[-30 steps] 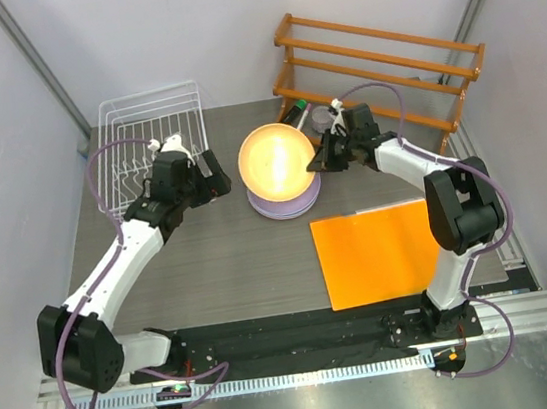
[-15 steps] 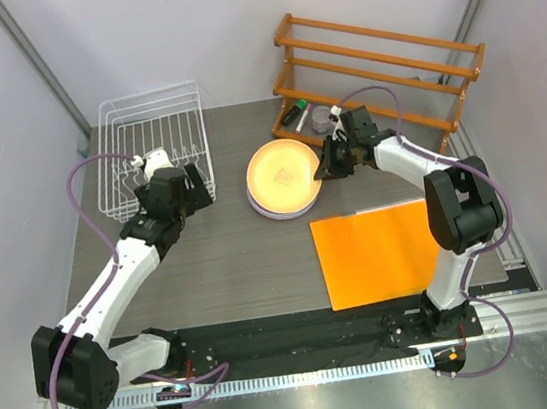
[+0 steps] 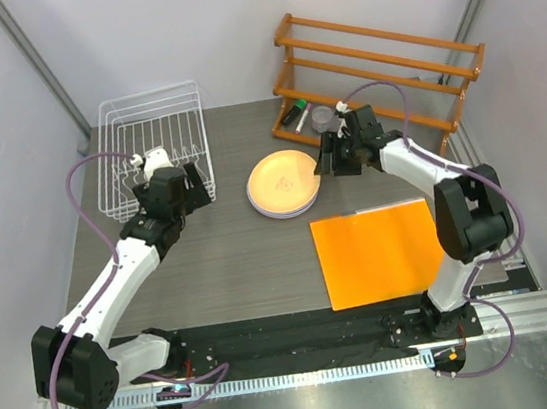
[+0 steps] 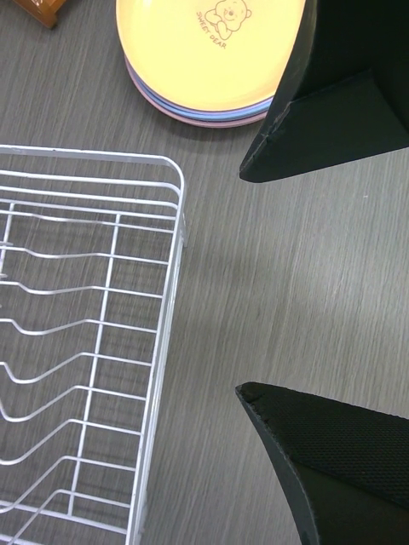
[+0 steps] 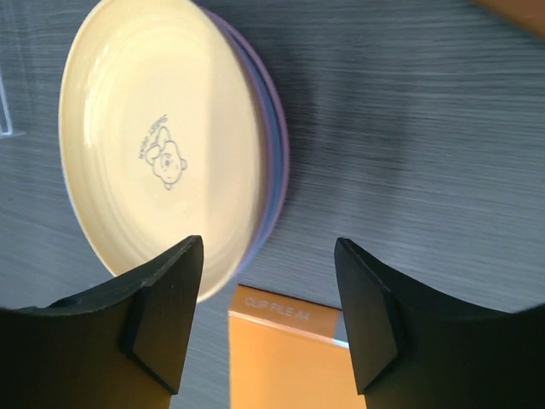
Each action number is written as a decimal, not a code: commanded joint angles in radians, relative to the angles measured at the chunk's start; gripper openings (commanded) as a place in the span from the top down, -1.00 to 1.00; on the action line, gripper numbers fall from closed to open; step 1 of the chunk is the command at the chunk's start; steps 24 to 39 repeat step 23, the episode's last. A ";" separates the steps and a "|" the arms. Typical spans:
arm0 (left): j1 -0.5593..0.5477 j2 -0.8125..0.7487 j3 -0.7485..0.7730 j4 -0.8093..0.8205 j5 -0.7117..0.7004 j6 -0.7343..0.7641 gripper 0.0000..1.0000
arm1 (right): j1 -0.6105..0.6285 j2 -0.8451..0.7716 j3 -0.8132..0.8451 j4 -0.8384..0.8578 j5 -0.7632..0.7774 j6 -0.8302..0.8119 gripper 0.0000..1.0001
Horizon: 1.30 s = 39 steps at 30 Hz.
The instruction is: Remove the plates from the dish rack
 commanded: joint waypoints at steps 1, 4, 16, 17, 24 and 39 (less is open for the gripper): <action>-0.001 0.008 0.024 0.073 -0.046 0.033 -0.99 | 0.004 -0.201 -0.060 0.073 0.246 -0.049 -0.43; -0.001 0.008 0.039 0.087 -0.062 0.042 -0.99 | 0.002 -0.299 -0.163 0.156 0.426 -0.072 -0.53; -0.001 0.009 -0.006 0.210 -0.122 0.114 -0.99 | 0.016 -0.568 -0.717 0.757 0.918 -0.201 -0.99; -0.001 0.015 -0.010 0.226 -0.124 0.119 -0.99 | 0.016 -0.567 -0.726 0.755 0.928 -0.207 -0.99; -0.001 0.052 -0.026 0.270 -0.122 0.139 -0.99 | 0.022 -0.527 -0.762 0.756 1.004 -0.184 -0.99; -0.001 0.052 -0.026 0.270 -0.122 0.139 -0.99 | 0.022 -0.527 -0.762 0.756 1.004 -0.184 -0.99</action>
